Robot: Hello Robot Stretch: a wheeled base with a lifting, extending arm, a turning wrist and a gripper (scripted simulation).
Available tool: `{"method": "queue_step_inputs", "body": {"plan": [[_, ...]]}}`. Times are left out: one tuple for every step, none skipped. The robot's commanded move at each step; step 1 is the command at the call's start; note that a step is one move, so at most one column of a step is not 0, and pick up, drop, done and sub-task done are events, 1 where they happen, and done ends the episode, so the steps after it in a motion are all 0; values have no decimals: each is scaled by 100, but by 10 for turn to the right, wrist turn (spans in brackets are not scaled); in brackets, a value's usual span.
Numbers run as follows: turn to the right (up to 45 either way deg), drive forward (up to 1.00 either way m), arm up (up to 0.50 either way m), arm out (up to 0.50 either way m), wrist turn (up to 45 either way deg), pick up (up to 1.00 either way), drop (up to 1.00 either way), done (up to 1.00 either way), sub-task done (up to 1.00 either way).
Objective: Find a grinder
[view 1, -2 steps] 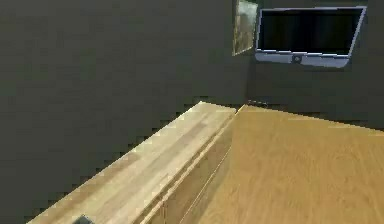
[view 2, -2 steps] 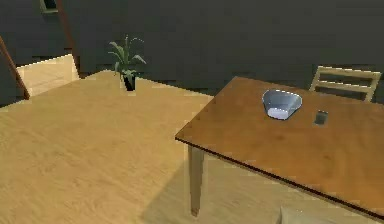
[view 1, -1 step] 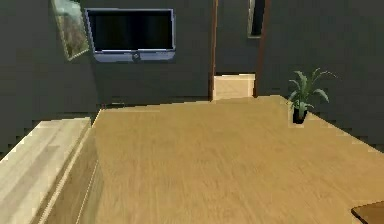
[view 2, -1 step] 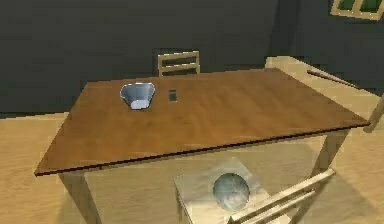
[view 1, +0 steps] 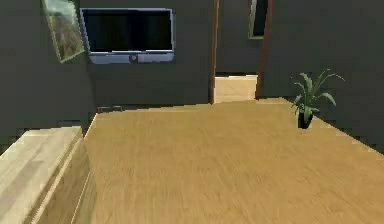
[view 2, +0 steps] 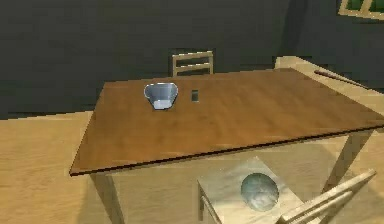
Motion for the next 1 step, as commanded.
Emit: {"method": "queue_step_inputs", "body": {"plan": [[120,0,0,0,0,0,0,0,0]]}}
